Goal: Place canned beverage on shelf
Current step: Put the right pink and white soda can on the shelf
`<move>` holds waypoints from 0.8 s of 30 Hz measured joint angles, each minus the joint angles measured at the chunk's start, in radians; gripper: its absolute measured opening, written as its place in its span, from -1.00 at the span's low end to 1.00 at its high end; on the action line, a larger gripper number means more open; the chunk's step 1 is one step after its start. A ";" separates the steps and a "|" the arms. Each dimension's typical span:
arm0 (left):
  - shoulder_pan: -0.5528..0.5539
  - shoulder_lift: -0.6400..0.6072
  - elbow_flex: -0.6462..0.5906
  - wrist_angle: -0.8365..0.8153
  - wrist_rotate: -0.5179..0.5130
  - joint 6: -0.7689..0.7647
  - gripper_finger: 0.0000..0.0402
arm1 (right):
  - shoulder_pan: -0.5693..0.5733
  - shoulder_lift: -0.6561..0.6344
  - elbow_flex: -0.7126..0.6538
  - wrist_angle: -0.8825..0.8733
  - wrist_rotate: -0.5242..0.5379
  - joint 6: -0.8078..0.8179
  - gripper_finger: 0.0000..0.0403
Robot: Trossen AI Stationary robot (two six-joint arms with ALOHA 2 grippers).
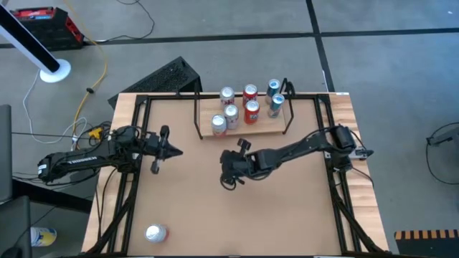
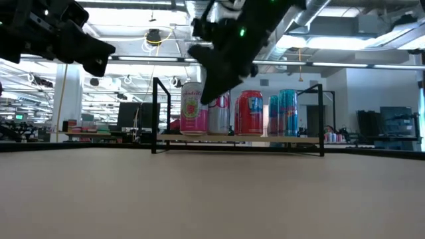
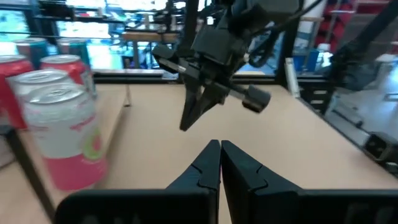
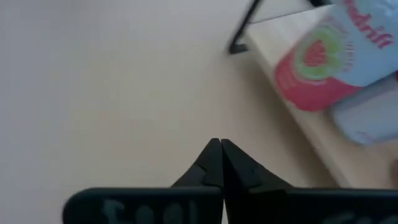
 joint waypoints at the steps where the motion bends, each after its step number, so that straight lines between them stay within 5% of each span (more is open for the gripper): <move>1: 0.000 0.000 0.000 -0.003 -0.015 0.005 -1.00 | -0.012 0.008 -0.006 0.009 0.014 -0.011 -0.93; 12: 0.000 0.000 0.000 -0.003 -0.107 0.081 -1.00 | -0.171 0.022 -0.006 0.132 0.061 -0.193 -0.93; 24: 0.000 0.000 0.000 -0.003 -0.112 0.085 -1.00 | -0.283 0.022 -0.006 0.241 -0.115 -0.279 -0.91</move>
